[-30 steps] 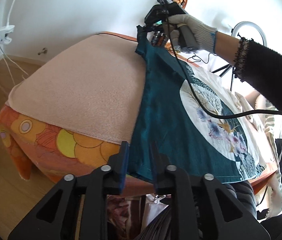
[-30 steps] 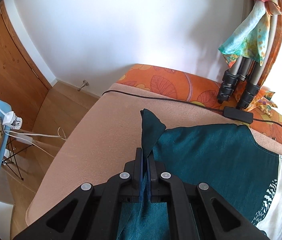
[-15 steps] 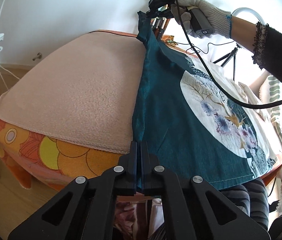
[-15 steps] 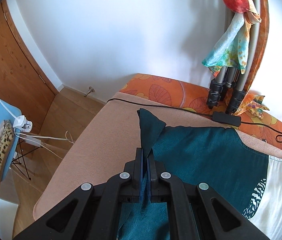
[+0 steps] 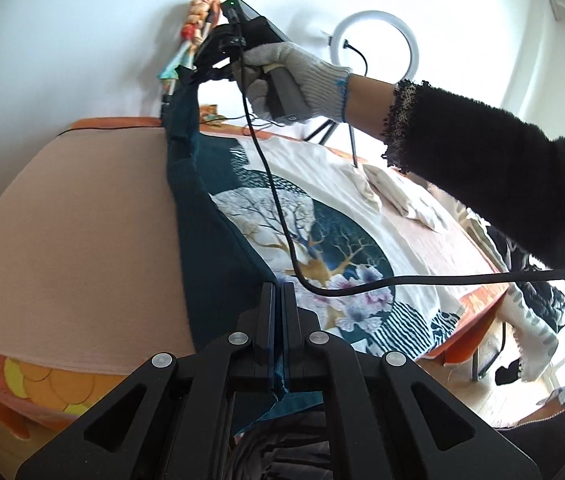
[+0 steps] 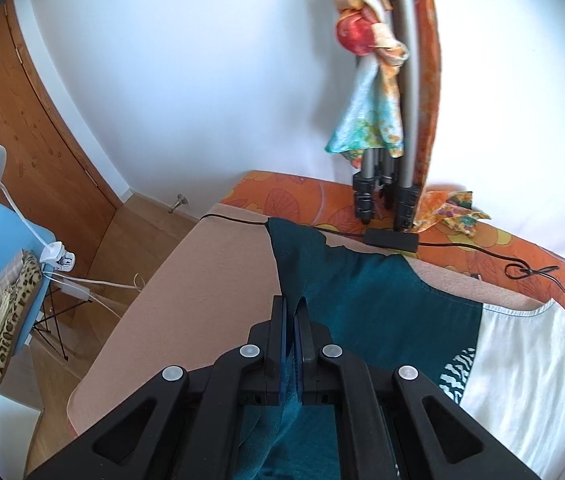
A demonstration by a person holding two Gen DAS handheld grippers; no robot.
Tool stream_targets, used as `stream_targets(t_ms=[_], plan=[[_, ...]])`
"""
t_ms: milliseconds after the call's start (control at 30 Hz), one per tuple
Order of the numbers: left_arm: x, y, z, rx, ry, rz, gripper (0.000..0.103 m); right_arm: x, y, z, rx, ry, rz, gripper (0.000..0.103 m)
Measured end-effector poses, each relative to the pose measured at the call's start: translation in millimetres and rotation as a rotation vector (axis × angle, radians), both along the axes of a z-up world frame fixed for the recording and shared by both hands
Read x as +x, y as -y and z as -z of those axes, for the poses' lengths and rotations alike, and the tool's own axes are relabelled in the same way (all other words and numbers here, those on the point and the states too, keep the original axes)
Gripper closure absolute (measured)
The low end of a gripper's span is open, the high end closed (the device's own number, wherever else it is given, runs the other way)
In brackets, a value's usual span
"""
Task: Fold small clothes
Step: 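Fold the teal side over toward the shirt's print with both grippers, then open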
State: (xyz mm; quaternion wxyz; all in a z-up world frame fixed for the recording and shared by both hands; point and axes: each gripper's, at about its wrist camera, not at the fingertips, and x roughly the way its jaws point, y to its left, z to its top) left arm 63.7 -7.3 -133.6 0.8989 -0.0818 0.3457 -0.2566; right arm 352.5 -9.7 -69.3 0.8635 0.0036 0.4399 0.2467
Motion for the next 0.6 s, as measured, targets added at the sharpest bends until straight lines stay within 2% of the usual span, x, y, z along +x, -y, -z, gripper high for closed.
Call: stream_targets(t_ms=[100,300,600], plan=[[6,24,8,0.027,-0.022,0.077,0.102,-2,41,8,0.01,-0.007,0.063,0.103],[5,55,25,0.072,-0.065,0.175,0.102,1,109,49,0.002,-0.074,0.181,0.103],[9,71,35,0.099,-0.107,0.207,0.102,17,117,72,-0.022,-0.078,0.187,0.103]])
